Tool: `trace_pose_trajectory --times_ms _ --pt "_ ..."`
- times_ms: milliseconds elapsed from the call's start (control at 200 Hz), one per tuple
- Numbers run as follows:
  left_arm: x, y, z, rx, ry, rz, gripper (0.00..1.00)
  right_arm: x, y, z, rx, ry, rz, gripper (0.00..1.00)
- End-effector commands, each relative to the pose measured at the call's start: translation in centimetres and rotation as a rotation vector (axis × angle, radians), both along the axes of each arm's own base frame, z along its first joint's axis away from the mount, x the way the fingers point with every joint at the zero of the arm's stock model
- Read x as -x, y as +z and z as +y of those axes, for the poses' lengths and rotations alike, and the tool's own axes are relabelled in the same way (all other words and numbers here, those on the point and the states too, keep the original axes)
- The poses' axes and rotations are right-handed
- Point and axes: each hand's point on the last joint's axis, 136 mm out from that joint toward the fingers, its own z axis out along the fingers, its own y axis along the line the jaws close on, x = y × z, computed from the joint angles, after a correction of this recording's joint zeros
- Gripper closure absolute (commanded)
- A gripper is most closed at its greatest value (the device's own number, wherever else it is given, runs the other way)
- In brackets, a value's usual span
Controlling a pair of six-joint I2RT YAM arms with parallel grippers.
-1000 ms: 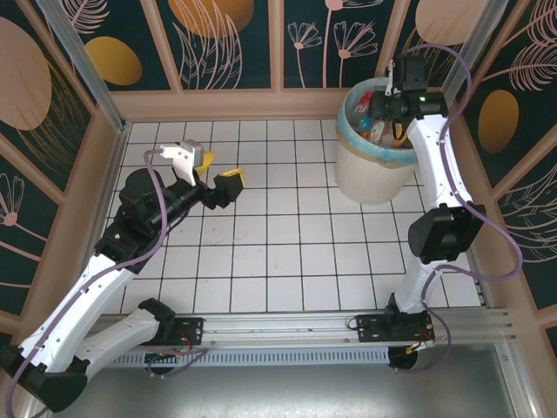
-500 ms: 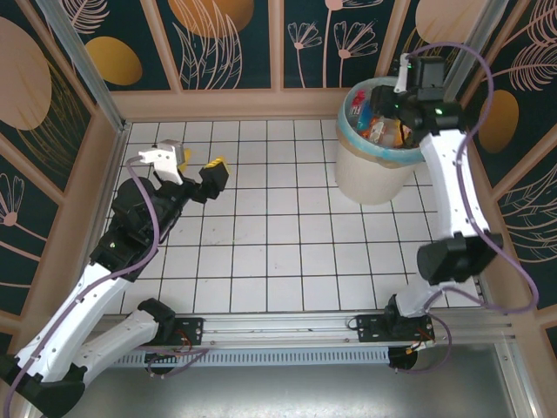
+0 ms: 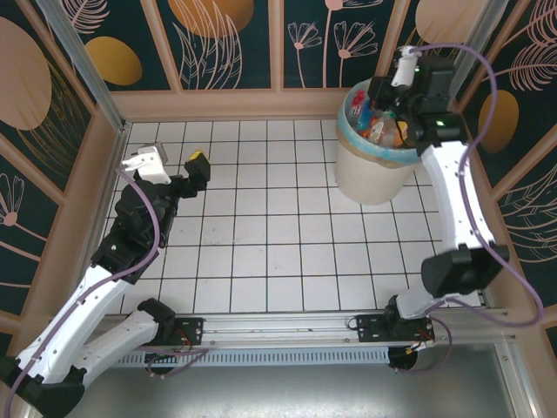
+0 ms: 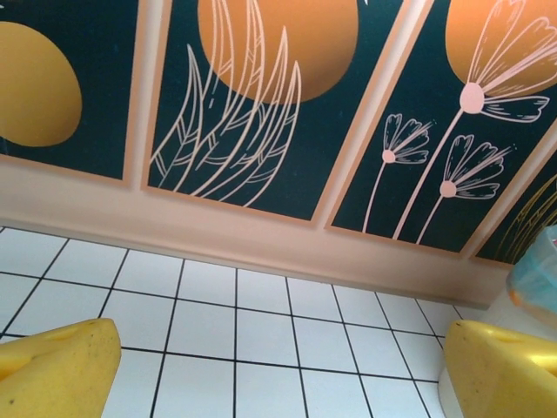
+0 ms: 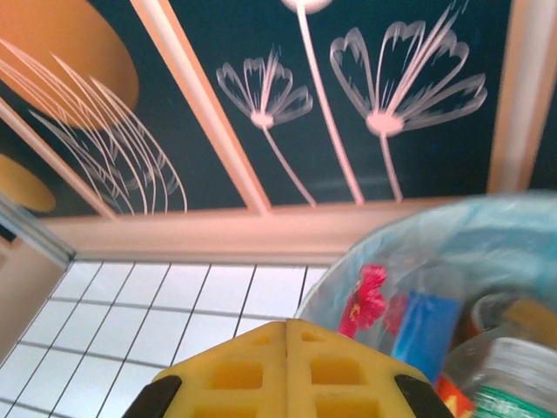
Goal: Put the plastic bottles in the bin
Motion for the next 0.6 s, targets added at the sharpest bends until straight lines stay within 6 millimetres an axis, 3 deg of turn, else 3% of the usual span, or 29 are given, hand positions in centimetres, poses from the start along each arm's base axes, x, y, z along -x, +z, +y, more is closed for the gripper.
trace_pose_trajectory --times_ms 0,185,255,445,545,596 --pt "0.8 0.1 1.3 0.009 0.047 -0.005 0.05 -1.1 -2.1 1.2 -0.07 0.066 0.043 0.97" --pt "1.3 -0.1 1.8 0.002 0.055 0.0 0.03 -2.5 -6.3 0.8 -0.081 0.061 0.158 0.96" --pt "1.3 -0.2 1.7 0.001 0.056 0.004 0.03 -2.4 -6.3 0.7 -0.077 0.056 0.163 0.96" --pt "1.0 -0.4 1.5 0.007 0.051 0.002 0.03 -2.1 -4.0 0.2 -0.061 0.03 0.113 0.94" --pt "0.8 -0.6 1.2 0.017 0.044 0.004 0.03 -2.9 -4.7 0.3 -0.051 0.034 0.142 0.93" --pt "0.7 -0.7 1.1 0.021 0.041 0.007 0.03 -3.4 -6.0 0.2 -0.041 0.031 0.183 0.92"
